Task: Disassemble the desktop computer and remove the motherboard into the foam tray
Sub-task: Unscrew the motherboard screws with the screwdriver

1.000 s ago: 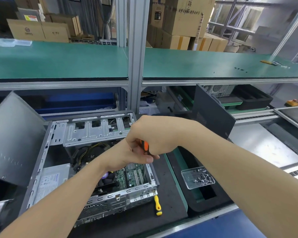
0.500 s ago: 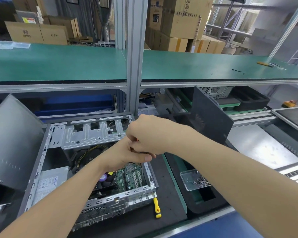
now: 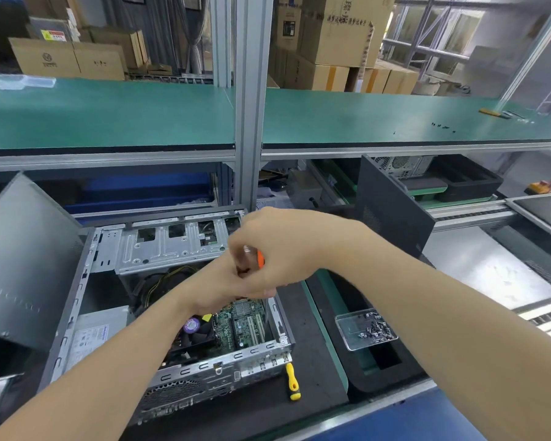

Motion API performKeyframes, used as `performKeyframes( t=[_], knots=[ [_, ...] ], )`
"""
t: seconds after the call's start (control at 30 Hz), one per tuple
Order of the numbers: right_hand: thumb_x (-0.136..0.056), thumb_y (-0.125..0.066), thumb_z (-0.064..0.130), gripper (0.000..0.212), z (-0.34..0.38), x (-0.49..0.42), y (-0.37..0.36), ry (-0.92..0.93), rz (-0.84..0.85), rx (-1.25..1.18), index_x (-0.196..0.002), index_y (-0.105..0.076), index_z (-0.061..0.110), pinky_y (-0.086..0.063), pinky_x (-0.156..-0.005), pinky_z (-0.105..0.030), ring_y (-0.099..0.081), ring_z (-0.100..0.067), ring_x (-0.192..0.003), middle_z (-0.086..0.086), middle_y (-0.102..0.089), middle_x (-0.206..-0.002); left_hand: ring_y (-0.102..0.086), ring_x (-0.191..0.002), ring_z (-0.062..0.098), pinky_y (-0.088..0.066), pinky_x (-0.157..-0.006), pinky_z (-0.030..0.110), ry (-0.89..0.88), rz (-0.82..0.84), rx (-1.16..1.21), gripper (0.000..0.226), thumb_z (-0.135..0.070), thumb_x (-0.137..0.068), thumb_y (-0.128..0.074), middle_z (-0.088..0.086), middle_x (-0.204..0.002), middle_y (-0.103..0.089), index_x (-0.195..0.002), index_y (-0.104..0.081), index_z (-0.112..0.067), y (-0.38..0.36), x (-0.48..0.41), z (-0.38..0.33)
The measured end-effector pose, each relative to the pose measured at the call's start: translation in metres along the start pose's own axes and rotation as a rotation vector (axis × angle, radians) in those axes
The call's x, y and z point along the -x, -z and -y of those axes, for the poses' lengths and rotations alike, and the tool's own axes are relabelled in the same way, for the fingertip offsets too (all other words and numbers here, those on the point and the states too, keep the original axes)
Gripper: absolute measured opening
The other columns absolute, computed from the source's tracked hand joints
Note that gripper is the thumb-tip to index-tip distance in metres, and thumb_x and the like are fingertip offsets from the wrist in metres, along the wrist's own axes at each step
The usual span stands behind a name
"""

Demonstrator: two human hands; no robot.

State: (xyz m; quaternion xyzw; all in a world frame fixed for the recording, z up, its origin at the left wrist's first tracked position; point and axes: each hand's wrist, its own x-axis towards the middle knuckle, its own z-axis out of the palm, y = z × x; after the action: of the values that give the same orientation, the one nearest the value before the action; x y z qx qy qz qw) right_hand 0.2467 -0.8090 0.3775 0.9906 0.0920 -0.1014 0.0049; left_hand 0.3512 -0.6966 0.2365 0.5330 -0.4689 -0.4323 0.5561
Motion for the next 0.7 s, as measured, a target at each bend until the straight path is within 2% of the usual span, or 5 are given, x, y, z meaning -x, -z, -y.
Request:
performKeyframes(
  t=[0.17, 0.4, 0.47, 0.57, 0.7],
  knots=[
    [-0.096, -0.06, 0.048, 0.036, 0.01, -0.009, -0.022, -0.277, -0.237, 0.088, -0.083, -0.046, 0.016, -0.025, -0.049, -0.029, -0.045, -0.025, -0.061, 0.0, -0.035, -0.073, -0.058, -0.097, 0.03, -0.045, -0.09, 0.037, 0.015, 0.025, 0.052, 0.043, -0.016, -0.082, -0.084, 0.034, -0.1, -0.067, -0.114, -0.067, 0.008, 0.007, -0.003, 0.008],
    [-0.072, -0.079, 0.016, 0.035, -0.017, -0.003, -0.015, -0.044, -0.132, -0.432, -0.098, -0.06, 0.03, -0.05, -0.061, -0.016, -0.061, 0.0, -0.076, 0.016, -0.062, -0.084, -0.067, -0.083, 0.007, -0.05, -0.077, 0.018, 0.008, 0.048, -0.063, 0.018, -0.022, -0.081, -0.086, -0.004, -0.092, -0.075, -0.097, -0.076, -0.025, 0.005, 0.0, 0.013],
    [-0.074, -0.078, 0.012, 0.031, -0.023, -0.006, -0.03, -0.07, -0.157, -0.66, -0.097, -0.063, 0.026, -0.06, -0.075, -0.034, -0.067, -0.008, -0.08, 0.009, -0.07, -0.088, -0.054, -0.063, 0.013, -0.044, -0.069, 0.019, 0.051, 0.046, -0.137, 0.014, -0.023, -0.085, -0.085, 0.003, -0.07, -0.062, -0.098, -0.078, -0.024, 0.007, 0.002, 0.019],
    [-0.091, -0.072, 0.029, 0.009, -0.027, -0.017, -0.071, -0.133, -0.203, -0.753, -0.096, -0.066, 0.024, -0.058, -0.08, -0.043, -0.068, -0.016, -0.081, 0.002, -0.072, -0.087, -0.025, -0.057, 0.019, -0.025, -0.059, 0.025, 0.15, 0.064, -0.299, 0.013, -0.031, -0.09, -0.081, 0.009, -0.062, -0.025, -0.101, -0.079, -0.025, 0.016, 0.008, 0.035],
    [-0.103, -0.054, 0.045, 0.019, -0.022, -0.032, -0.126, -0.214, -0.257, -0.73, -0.09, -0.052, 0.031, -0.044, -0.056, -0.026, -0.06, -0.01, -0.061, 0.002, -0.067, -0.073, -0.03, -0.057, 0.013, -0.025, -0.06, 0.029, 0.243, 0.086, -0.512, 0.014, -0.032, -0.091, -0.073, -0.008, -0.059, -0.031, -0.101, -0.074, -0.022, 0.025, 0.017, 0.057]
  ],
)
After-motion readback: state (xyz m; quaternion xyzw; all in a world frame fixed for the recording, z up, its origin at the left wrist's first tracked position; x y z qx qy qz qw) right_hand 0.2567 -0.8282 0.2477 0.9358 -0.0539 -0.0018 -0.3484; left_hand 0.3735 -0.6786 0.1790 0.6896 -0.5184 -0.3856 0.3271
